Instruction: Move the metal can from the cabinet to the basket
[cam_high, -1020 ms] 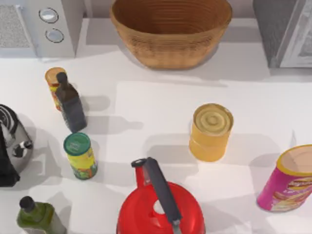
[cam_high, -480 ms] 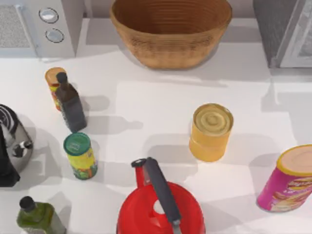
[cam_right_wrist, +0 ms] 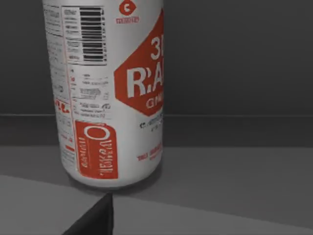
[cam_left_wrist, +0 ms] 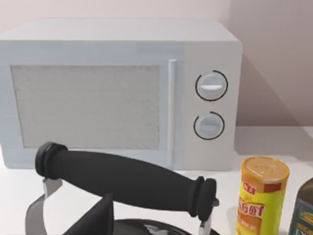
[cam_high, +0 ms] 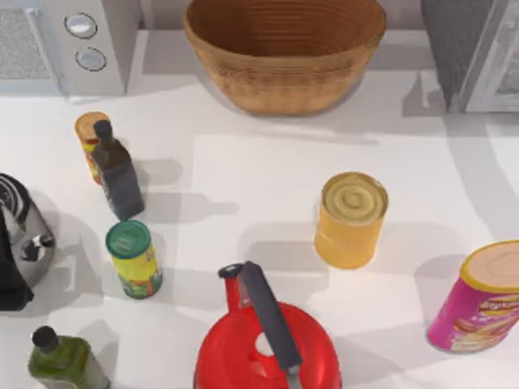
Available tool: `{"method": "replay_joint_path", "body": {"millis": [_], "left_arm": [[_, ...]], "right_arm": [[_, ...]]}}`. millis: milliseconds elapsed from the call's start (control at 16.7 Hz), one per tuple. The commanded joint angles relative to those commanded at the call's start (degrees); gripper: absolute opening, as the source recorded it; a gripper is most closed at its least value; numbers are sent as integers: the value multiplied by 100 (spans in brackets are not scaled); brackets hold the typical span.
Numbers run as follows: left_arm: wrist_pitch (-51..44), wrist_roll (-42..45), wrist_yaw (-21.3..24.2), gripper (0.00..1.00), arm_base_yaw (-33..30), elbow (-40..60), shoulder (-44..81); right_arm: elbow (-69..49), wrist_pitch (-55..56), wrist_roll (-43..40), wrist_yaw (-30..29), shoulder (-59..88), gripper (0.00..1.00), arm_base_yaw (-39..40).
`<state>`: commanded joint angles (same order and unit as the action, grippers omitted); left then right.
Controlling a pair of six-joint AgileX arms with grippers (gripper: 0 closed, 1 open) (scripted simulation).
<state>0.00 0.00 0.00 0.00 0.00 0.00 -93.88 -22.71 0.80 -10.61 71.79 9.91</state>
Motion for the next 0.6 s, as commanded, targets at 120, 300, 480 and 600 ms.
{"method": "replay_joint_path", "body": {"millis": [120, 300, 480, 600], "left_arm": [[0, 0, 0, 100, 0, 0, 0], [0, 0, 0, 100, 0, 0, 0], [0, 0, 0, 100, 0, 0, 0], [0, 0, 0, 100, 0, 0, 0]], "right_arm": [[-418, -86, 7, -46, 300, 100, 46], [-592, -121, 10, -66, 425, 100, 67], [-578, -112, 9, -60, 404, 100, 42], [-669, -77, 8, -152, 497, 100, 131]]}}
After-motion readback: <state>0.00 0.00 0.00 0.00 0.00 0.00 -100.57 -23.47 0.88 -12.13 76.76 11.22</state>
